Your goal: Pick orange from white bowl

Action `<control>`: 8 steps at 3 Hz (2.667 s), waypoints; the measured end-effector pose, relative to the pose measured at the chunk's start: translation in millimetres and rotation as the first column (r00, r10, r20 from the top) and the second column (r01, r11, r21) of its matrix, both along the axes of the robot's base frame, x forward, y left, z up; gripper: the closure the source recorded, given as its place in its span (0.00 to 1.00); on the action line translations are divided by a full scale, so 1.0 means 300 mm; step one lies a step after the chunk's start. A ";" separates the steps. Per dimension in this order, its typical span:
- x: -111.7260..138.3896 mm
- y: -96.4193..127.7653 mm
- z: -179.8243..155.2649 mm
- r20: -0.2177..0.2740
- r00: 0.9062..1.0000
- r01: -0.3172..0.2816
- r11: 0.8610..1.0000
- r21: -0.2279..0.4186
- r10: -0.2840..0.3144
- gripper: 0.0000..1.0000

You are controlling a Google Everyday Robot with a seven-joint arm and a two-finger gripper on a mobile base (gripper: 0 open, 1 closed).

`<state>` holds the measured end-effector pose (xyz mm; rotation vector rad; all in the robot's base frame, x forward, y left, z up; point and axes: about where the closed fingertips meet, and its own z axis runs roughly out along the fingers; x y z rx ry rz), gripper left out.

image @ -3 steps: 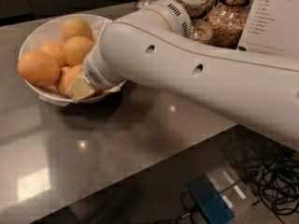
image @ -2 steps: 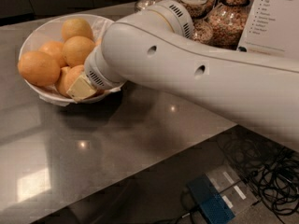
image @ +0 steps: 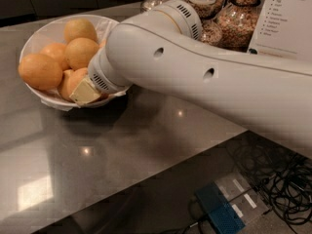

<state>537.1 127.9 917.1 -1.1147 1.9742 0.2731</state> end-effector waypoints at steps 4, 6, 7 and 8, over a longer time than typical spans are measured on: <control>-0.038 -0.047 0.291 0.154 0.987 -0.064 0.993 0.100 0.048 1.00; -0.066 -0.069 0.433 0.246 0.968 -0.084 0.990 0.116 0.053 0.81; -0.066 -0.069 0.433 0.246 0.968 -0.084 0.990 0.116 0.053 0.57; -0.066 -0.069 0.433 0.246 0.968 -0.083 0.990 0.116 0.053 0.34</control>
Offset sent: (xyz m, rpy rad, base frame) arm 0.0000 0.0000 0.0000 0.0000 0.0000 0.0000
